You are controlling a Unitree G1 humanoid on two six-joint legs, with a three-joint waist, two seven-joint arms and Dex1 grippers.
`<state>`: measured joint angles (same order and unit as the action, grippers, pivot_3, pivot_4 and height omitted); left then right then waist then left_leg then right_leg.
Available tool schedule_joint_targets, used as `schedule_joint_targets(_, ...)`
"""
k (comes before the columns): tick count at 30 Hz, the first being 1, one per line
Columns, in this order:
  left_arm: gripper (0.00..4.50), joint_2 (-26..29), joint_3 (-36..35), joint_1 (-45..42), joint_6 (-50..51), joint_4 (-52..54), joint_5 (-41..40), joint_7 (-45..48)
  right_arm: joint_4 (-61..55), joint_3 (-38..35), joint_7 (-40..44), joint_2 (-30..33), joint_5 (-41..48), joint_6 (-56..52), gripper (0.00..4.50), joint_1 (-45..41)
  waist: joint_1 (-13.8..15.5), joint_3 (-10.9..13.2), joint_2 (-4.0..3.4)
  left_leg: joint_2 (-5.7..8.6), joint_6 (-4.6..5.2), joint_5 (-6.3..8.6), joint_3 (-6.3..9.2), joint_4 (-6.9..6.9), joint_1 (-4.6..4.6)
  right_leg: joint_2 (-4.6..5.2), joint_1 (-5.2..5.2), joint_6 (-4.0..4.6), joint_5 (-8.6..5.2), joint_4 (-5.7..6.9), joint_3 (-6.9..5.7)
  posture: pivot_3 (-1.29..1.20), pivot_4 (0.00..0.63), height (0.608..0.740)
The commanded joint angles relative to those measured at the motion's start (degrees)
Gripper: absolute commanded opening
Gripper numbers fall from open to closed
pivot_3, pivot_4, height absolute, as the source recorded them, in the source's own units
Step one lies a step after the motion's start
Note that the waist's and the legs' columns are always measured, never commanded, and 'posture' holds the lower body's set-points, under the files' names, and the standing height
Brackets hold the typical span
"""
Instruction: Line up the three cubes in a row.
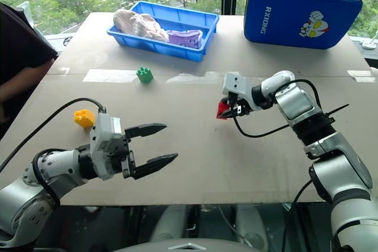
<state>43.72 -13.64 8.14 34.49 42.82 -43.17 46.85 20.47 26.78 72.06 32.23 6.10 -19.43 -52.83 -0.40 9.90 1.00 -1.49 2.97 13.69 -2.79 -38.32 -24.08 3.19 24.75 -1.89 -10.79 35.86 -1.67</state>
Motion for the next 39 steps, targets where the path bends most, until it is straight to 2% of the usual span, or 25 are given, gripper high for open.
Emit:
schedule_joint_targets(1,4.5,0.9,-2.4,1.5,-1.2,4.0,-0.5,-0.5,1.0,-0.3,3.6,-0.5,-1.3,2.1,1.31,-1.8,-0.1,0.0,-0.01,-0.01,-0.02,-0.01,0.0,0.01,0.0,-0.01,0.01,0.0,0.0,0.0,0.0,0.0,0.15,0.74)
schedule_joint_targets(16,4.5,1.0,-2.4,2.2,-1.0,4.7,-0.8,-1.7,4.2,-1.3,3.5,-3.1,-5.7,1.2,1.31,-1.3,-0.2,0.0,-0.03,-0.02,-0.03,0.0,-0.05,0.03,0.13,-0.02,-0.04,0.01,0.0,0.05,0.03,0.0,0.15,0.74)
schedule_joint_targets(18,4.5,1.1,-2.4,2.0,-1.0,4.5,-0.8,-1.6,4.3,-1.5,3.4,-3.3,-5.9,1.0,2.32,-1.1,-0.2,0.0,-0.03,-0.02,-0.03,0.0,-0.04,0.04,0.13,-0.02,-0.04,0.01,0.01,0.05,0.03,0.0,0.15,0.74)
schedule_joint_targets(19,4.5,1.2,-2.6,1.9,-0.9,4.3,-0.9,-1.5,4.1,-1.7,3.4,-3.4,-5.9,0.7,2.56,-0.9,-0.3,0.0,-0.03,-0.02,-0.03,0.0,-0.04,0.04,0.13,-0.02,-0.04,0.01,0.01,0.05,0.03,0.0,0.15,0.74)
schedule_joint_targets(22,4.5,1.4,-3.1,1.7,-0.6,3.1,-0.7,-1.9,2.7,-2.7,2.4,-3.5,-5.6,1.4,3.98,-0.3,-0.3,0.0,-0.03,-0.02,-0.03,0.0,-0.04,0.04,0.14,-0.02,-0.04,0.01,0.01,0.05,0.03,0.0,0.15,0.74)
schedule_joint_targets(26,4.5,-0.9,-5.0,-0.2,3.8,-1.4,-3.3,-8.4,-3.5,-6.7,3.2,-3.0,-1.1,-2.0,3.98,0.5,-0.2,0.0,-0.07,-0.02,-0.03,0.0,-0.03,0.05,0.14,-0.02,-0.04,0.01,0.0,0.05,0.03,0.0,0.15,0.74)
schedule_joint_targets(31,4.5,-2.9,-4.7,-5.8,4.3,-9.0,2.3,-16.1,-18.3,-12.4,1.7,0.0,4.7,-8.8,3.98,5.4,0.3,0.0,-0.06,-0.03,-0.02,0.0,0.0,0.05,0.14,-0.03,-0.06,-0.01,0.01,0.08,-0.01,0.0,0.15,0.74)
schedule_joint_targets(35,4.5,-7.1,-5.0,-15.9,7.7,-17.1,3.4,-25.5,-31.5,-17.5,-0.3,3.6,10.0,-14.3,3.98,11.9,1.5,0.0,-0.04,-0.01,-0.02,0.0,0.02,0.02,0.13,-0.01,-0.12,-0.01,0.01,0.06,-0.03,0.0,0.15,0.74)
schedule_joint_targets(37,4.5,-8.9,-4.8,-22.2,10.8,-21.8,4.6,-30.8,-37.5,-22.2,-3.9,3.3,13.4,-15.9,3.98,15.0,1.4,0.0,-0.03,0.0,-0.02,0.0,0.04,0.0,0.14,0.0,-0.17,-0.02,0.02,0.06,-0.05,0.0,0.15,0.74)
schedule_joint_targets(39,4.5,-10.2,-2.2,-30.1,13.2,-27.9,9.5,-37.2,-44.7,-28.2,-9.1,1.7,18.3,-18.7,3.98,18.5,1.4,0.0,0.06,0.04,-0.02,0.0,0.06,-0.01,0.15,-0.01,-0.19,-0.18,0.11,0.07,-0.07,0.0,0.15,0.74)
